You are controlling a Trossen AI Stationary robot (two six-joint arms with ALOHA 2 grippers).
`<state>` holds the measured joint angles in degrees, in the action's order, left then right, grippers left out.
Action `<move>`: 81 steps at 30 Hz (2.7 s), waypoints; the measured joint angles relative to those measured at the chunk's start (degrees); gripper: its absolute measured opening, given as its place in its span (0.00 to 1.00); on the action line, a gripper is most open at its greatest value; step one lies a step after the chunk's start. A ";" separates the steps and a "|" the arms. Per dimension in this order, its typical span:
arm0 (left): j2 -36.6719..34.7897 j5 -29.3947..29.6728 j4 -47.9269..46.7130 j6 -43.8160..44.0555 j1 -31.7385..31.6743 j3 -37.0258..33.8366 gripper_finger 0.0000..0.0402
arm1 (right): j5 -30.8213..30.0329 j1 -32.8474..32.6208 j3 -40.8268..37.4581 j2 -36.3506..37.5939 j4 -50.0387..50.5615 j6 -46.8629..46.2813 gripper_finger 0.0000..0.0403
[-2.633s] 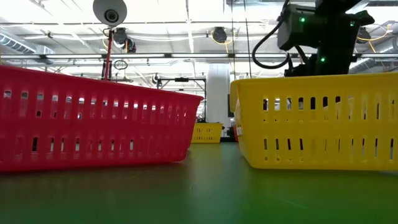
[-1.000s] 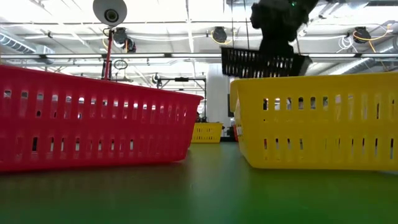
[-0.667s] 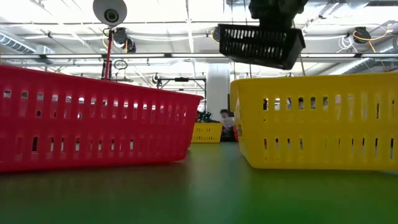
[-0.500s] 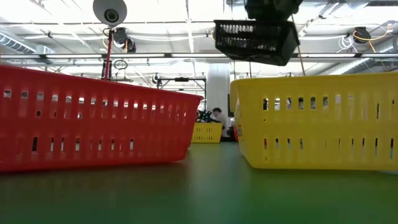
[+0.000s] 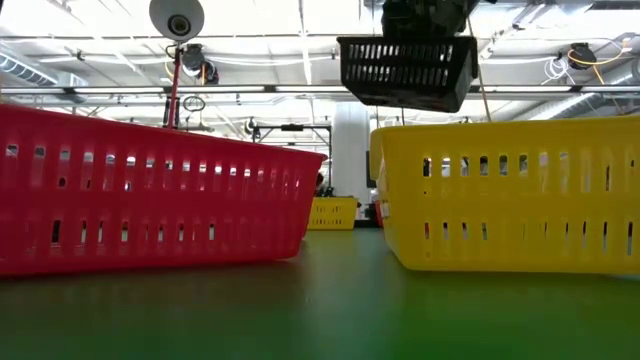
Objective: Stack baskets by color
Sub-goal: Stack the bottom right black bin on the top black bin
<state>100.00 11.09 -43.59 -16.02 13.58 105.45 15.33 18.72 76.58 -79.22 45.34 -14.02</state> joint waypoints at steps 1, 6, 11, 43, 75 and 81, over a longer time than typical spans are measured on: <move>0.76 0.54 -0.06 -0.04 -0.01 0.00 0.66 | 0.00 0.00 0.00 -0.02 0.03 0.18 0.03; 4.37 4.05 -0.04 -3.38 -0.04 0.00 0.69 | 0.00 0.00 0.00 -0.02 -0.02 1.17 0.03; 6.69 6.99 0.18 -5.33 -0.77 0.00 0.64 | -0.01 -0.02 0.00 -0.02 -0.02 1.28 0.03; 9.88 10.04 -3.16 -8.58 -5.96 -0.07 0.15 | -0.67 -0.04 -0.04 0.00 -0.50 1.05 0.03; 9.88 9.93 -4.73 -5.05 -6.95 -0.07 0.03 | -3.28 -0.04 -0.13 3.41 -8.89 1.63 0.42; 9.53 9.93 -7.37 -0.43 -6.95 -0.07 0.04 | -8.59 -0.39 -0.13 9.88 -8.13 2.29 0.47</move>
<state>109.53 21.02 -50.96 -16.45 6.63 105.38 6.74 18.33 76.44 -69.34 37.21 -11.73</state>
